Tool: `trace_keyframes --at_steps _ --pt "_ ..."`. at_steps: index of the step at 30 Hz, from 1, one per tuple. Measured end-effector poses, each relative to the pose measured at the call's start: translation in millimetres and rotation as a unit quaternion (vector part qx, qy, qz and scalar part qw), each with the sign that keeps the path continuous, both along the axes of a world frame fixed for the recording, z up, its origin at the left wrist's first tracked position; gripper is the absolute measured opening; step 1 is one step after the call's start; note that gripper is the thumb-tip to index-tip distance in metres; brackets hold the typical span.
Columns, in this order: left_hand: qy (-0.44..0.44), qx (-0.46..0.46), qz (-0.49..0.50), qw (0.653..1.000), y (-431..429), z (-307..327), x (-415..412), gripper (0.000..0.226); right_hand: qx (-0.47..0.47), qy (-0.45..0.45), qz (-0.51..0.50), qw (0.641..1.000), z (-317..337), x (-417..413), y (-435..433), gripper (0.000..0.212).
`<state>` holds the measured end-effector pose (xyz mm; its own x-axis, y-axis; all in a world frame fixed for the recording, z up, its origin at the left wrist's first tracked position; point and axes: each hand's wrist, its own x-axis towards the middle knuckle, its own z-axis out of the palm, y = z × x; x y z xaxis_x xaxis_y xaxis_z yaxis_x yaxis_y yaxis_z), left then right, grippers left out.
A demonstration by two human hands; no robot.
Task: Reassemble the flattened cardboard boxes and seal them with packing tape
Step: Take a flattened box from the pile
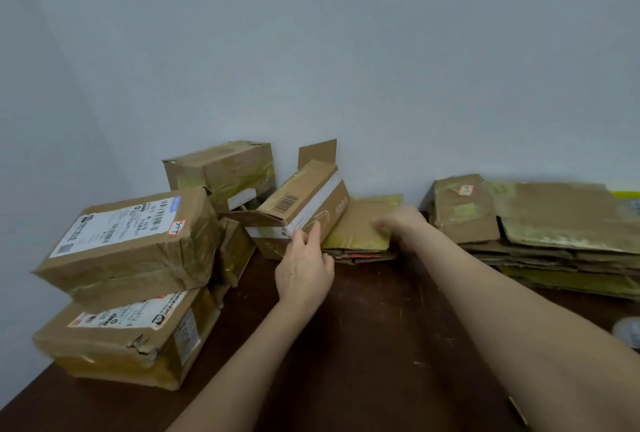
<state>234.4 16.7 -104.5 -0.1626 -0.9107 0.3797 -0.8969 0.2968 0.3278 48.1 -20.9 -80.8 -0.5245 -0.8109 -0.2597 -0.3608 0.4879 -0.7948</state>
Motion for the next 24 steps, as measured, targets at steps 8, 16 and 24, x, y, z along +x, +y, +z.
trace_keyframes --at_steps 8,16,24 --pt "0.013 0.08 -0.031 0.996 0 10 -9 0.068 -0.221 -0.04 -0.079 0.971 46 3 25 0.009" --pt "0.282 0.176 -0.068 0.941 6 34 -25 0.056 -0.329 -0.135 -0.126 0.926 57 -32 85 0.025" --pt "0.485 0.049 -0.064 0.871 26 94 -22 0.079 -0.362 -0.252 -0.039 0.897 57 -40 140 0.02"
